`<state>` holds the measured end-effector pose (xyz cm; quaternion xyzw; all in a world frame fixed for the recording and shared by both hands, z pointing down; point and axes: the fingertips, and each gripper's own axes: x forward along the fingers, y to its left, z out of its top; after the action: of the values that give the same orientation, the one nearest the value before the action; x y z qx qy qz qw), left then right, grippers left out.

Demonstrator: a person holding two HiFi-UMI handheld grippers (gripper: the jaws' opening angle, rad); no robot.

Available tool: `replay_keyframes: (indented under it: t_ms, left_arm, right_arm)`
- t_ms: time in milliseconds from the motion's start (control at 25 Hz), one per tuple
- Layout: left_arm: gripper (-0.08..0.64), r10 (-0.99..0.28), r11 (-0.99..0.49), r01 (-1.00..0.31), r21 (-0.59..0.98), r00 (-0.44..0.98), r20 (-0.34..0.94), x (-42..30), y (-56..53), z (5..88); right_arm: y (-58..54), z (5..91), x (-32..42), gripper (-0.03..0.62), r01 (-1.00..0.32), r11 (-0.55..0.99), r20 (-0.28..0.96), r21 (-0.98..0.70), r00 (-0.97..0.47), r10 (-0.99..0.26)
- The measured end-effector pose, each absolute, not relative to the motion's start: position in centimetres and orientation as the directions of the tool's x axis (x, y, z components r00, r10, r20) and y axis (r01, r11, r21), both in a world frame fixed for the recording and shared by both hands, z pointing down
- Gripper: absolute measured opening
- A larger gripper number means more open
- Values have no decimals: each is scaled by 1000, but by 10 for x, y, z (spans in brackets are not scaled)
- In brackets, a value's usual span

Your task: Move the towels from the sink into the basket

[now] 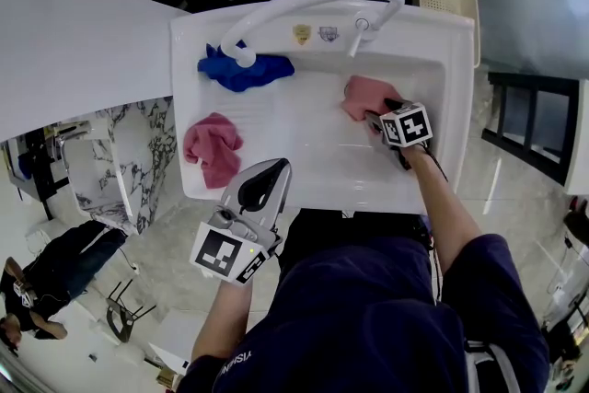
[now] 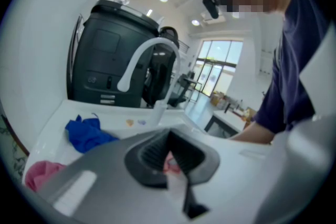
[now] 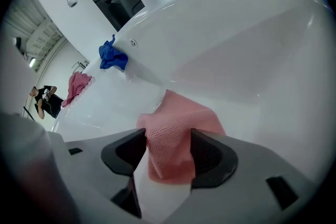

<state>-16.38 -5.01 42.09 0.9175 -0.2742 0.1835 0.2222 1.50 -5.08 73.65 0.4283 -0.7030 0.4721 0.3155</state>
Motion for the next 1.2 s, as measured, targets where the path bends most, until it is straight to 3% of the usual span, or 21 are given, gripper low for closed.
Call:
replay_keyframes:
  t_ms: [440, 1200]
  left_arm:
    - [3, -409, -766, -564, 309, 798, 443, -161, -48, 418]
    - [3, -373, -836, -457, 303, 879, 297, -168, -42, 377]
  right_arm:
    - [-53, 727, 24, 41, -924, 186, 852, -335, -381, -358]
    - [-46, 606, 12, 17, -927, 199, 756, -319, -375, -536]
